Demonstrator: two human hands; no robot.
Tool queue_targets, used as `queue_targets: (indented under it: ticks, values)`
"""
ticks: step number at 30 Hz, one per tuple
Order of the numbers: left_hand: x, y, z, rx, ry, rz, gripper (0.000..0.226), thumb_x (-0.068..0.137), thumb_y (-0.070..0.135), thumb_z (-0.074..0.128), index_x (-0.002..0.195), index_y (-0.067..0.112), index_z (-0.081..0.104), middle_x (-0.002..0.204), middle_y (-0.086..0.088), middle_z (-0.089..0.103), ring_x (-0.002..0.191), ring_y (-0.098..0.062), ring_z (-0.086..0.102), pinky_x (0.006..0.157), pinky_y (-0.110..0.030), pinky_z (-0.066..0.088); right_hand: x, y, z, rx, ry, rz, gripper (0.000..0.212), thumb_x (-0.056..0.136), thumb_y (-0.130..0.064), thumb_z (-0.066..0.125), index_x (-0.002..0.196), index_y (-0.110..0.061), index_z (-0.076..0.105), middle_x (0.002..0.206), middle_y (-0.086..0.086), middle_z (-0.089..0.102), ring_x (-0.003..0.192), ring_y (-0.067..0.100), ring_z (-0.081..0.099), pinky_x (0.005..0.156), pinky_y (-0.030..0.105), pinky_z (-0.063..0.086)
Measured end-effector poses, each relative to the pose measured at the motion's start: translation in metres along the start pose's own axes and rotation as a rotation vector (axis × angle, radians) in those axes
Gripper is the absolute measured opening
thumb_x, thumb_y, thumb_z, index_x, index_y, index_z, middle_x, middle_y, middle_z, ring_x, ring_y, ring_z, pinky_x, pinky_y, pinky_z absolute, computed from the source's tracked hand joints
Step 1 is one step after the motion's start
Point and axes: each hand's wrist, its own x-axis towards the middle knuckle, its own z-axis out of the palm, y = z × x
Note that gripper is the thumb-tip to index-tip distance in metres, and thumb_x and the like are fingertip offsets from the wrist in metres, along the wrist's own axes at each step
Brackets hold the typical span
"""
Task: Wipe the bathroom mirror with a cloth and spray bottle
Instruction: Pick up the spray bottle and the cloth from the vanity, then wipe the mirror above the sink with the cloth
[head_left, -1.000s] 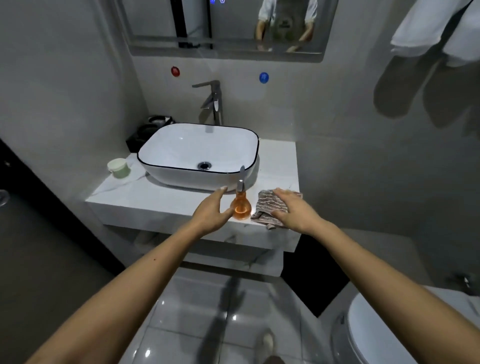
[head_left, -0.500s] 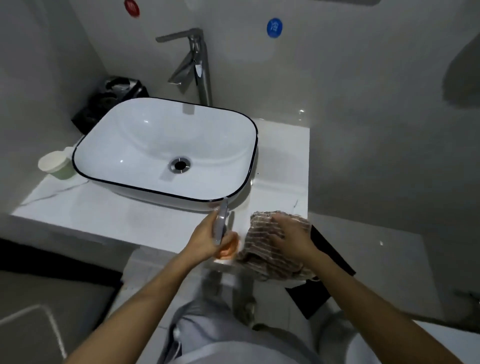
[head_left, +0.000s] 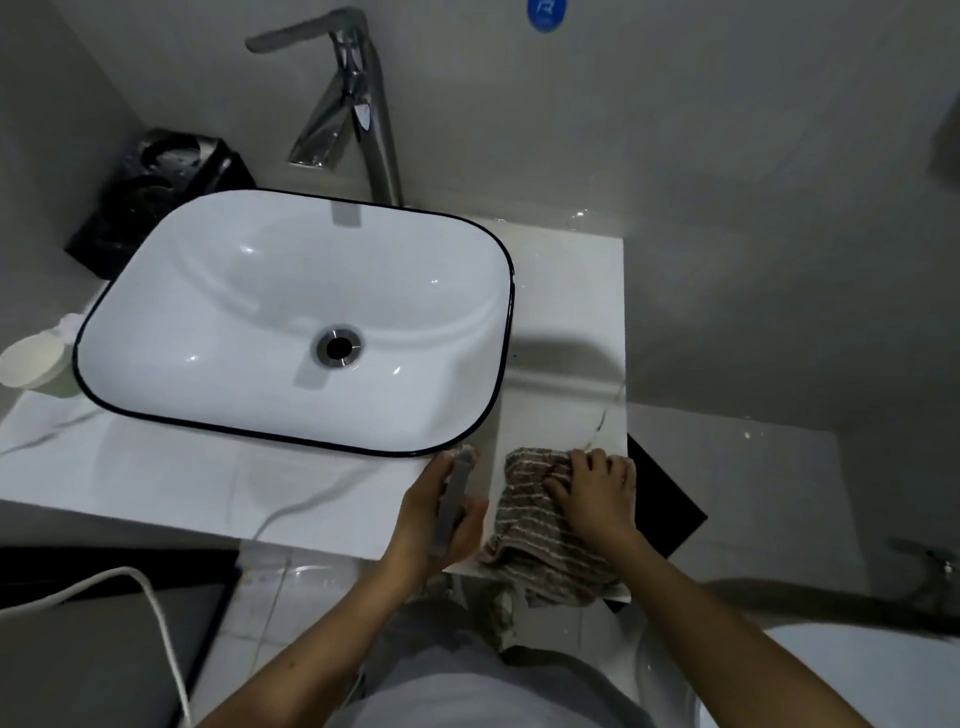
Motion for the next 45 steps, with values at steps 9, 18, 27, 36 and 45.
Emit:
queue_targets:
  ticks: [9, 18, 27, 36, 45]
  values:
    - [0.003, 0.01, 0.007, -0.226, 0.094, -0.074, 0.044, 0.081, 0.021, 0.057, 0.109, 0.053, 0.045, 0.095, 0.025, 0.06, 0.09, 0.008, 0.058, 0.077, -0.01, 0.045, -0.004, -0.003, -0.004, 0.091, 0.234, -0.26, 0.02, 0.087, -0.027, 0.059, 0.091, -0.007, 0.055, 0.085, 0.012, 0.059, 0.078, 0.03, 0.055, 0.061, 0.036, 0.037]
    - [0.023, 0.032, -0.001, -0.29, 0.148, 0.028, 0.02, 0.08, 0.033, 0.058, 0.099, 0.032, 0.053, 0.1, 0.013, 0.062, 0.08, -0.006, 0.064, 0.07, -0.034, 0.054, -0.001, -0.013, -0.056, 0.085, 0.441, -0.374, 0.017, 0.083, -0.031, 0.052, 0.083, -0.014, 0.049, 0.072, 0.005, 0.057, 0.062, 0.026, 0.056, 0.052, 0.028, 0.033]
    - [0.102, 0.118, -0.063, -0.287, 0.341, 0.245, 0.017, 0.077, 0.044, 0.051, 0.093, 0.042, 0.048, 0.087, 0.013, 0.059, 0.082, 0.007, 0.057, 0.069, -0.006, 0.041, 0.026, -0.025, -0.205, -0.065, 0.725, -0.445, 0.027, 0.087, -0.041, 0.048, 0.087, -0.015, 0.055, 0.086, 0.003, 0.06, 0.082, 0.026, 0.057, 0.07, 0.032, 0.041]
    - [0.194, 0.207, -0.157, -0.201, 0.438, 0.446, 0.004, 0.079, 0.033, 0.055, 0.082, 0.03, 0.056, 0.074, 0.009, 0.061, 0.074, 0.003, 0.059, 0.061, -0.009, 0.042, 0.032, -0.053, -0.397, -0.095, 1.101, -0.544, 0.033, 0.087, -0.042, 0.048, 0.086, -0.01, 0.056, 0.084, 0.009, 0.06, 0.078, 0.029, 0.056, 0.067, 0.036, 0.04]
    - [0.248, 0.272, -0.259, -0.147, 0.593, 0.51, 0.015, 0.087, 0.024, 0.056, 0.076, 0.014, 0.057, 0.068, 0.004, 0.057, 0.066, -0.011, 0.054, 0.061, -0.024, 0.041, 0.018, -0.109, -0.518, -0.344, 1.421, -0.491, 0.042, 0.083, -0.052, 0.036, 0.08, -0.015, 0.054, 0.075, 0.003, 0.06, 0.068, 0.024, 0.056, 0.06, 0.032, 0.045]
